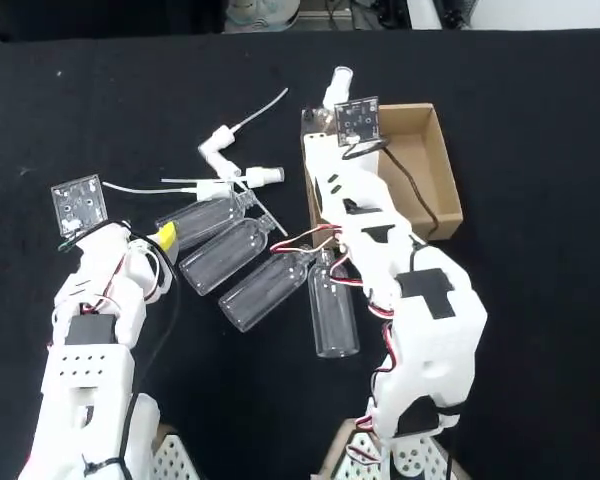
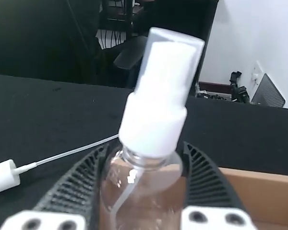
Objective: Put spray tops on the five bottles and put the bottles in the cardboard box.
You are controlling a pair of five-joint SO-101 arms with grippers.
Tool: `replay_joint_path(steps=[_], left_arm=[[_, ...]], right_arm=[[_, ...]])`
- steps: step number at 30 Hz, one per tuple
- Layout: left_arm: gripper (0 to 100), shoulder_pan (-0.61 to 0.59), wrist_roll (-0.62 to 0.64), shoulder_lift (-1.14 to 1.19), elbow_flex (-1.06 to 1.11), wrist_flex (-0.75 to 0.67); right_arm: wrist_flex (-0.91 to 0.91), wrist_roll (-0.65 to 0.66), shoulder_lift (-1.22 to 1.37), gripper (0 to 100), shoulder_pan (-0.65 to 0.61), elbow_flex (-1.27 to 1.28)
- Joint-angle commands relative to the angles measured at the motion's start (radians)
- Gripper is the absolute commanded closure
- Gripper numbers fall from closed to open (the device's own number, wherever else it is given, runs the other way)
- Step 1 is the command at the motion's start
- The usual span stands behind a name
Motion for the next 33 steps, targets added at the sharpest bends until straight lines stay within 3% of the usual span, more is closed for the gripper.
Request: replay_joint_path(steps=[1, 23, 29, 33], left_arm=[[78, -0.01, 0.005, -0.015, -0.015, -0.017], [78, -0.01, 0.005, -0.015, -0.015, -0.017], [78, -0.01, 0.005, -0.015, -0.015, -0.017], [78, -0.01, 0.005, -0.015, -0.015, -0.017]], right_arm=[[-0.009, 0.061, -0.053, 85.6, -0.018, -0.007], [-0.008, 0.075, -0.053, 85.3, -0.031, -0.005], [-0.008, 0.075, -0.053, 71.1, -0.032, 0.013], [-0.008, 0.075, -0.054, 73.4, -0.032, 0.015]])
